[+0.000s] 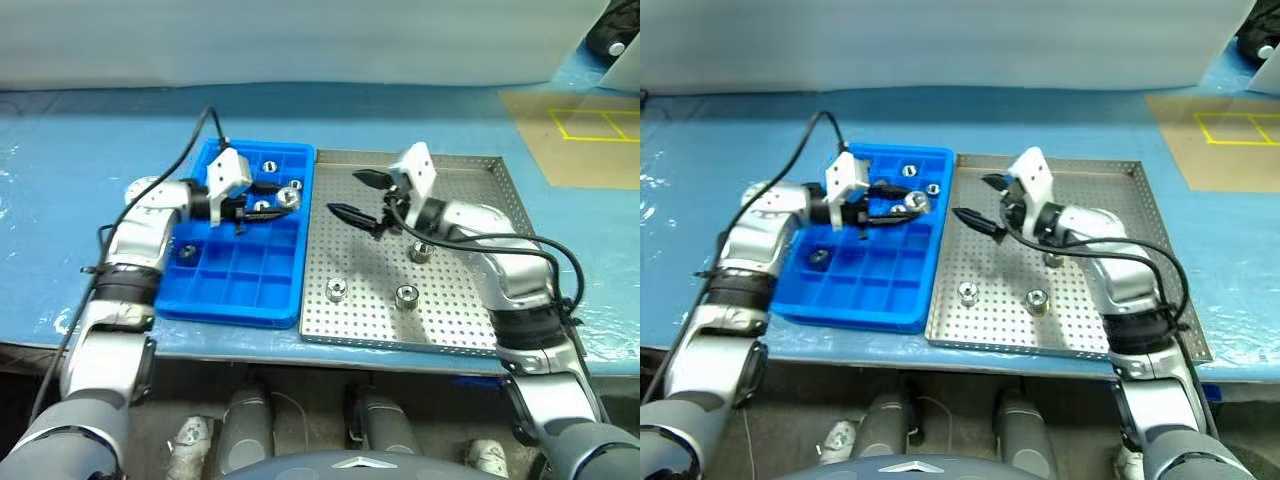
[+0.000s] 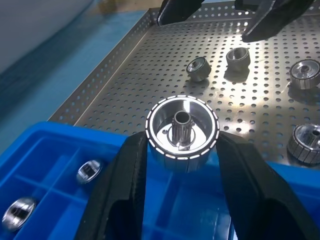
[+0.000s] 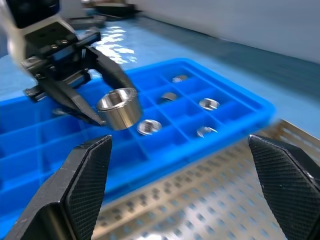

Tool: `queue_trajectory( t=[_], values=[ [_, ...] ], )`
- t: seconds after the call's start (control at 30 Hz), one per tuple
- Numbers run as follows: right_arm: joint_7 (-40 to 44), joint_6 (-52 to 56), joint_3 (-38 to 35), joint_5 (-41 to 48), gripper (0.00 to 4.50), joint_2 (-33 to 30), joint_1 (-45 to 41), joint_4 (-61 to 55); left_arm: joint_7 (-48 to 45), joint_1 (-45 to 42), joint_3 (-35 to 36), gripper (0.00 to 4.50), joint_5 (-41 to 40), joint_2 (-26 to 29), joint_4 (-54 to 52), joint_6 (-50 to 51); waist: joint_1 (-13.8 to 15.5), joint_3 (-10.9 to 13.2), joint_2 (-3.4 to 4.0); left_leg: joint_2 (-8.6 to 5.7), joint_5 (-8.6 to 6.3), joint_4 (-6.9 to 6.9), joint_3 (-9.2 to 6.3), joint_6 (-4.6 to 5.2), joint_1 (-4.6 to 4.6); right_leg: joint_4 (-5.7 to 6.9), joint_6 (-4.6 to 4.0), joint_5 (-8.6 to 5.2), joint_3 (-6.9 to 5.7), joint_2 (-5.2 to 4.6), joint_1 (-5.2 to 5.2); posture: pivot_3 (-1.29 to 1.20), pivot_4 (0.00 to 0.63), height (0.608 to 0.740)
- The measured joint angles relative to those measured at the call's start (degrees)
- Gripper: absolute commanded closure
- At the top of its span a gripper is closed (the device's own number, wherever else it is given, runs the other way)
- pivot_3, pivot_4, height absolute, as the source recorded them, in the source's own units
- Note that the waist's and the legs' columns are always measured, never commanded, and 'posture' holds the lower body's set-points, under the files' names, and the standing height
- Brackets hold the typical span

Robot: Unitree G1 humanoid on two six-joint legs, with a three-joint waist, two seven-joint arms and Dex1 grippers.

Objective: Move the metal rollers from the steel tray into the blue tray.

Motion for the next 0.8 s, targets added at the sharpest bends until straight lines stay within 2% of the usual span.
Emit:
queue_trajectory(
  t=[0.1,0.33,0.6,0.8],
  values=[
    [2.44,-2.52,2.92,-0.90,0.00,2.92,-2.84,4.75,4.53,3.48,2.47,2.78,-0.22,2.48,-2.52,1.27,0.75,0.00,0.01,0.03,0.09,-0.01,0.00,-0.28,0.01,0.08,-0.01,-0.01,-0.09,0.00,0.00,0.07,0.150,0.740],
    [5.76,-6.45,5.34,-2.12,0.00,7.00,-6.62,10.80,15.79,9.09,4.97,2.78,1.10,3.59,-1.23,1.72,3.23,0.00,0.00,0.03,0.22,0.00,-0.04,-0.50,-0.21,0.04,-0.01,-0.01,-0.28,-0.01,-0.05,0.13,0.150,0.740],
    [6.93,-6.73,5.42,-2.56,0.00,6.89,-6.49,11.20,17.46,10.04,4.48,2.78,0.93,2.70,1.94,0.89,4.54,0.00,-0.02,0.03,0.27,0.05,-0.08,-0.58,-0.36,0.11,0.04,0.02,-0.40,-0.01,-0.16,0.10,0.150,0.740],
    [6.51,-6.22,5.40,-3.00,0.00,6.25,-5.03,10.17,17.07,7.20,1.62,2.78,1.29,-0.43,9.54,-1.60,4.63,-0.01,-0.03,0.03,0.30,0.06,-0.12,-0.63,-0.36,0.14,0.17,0.10,-0.41,-0.01,-0.16,0.07,0.150,0.740]
  ],
)
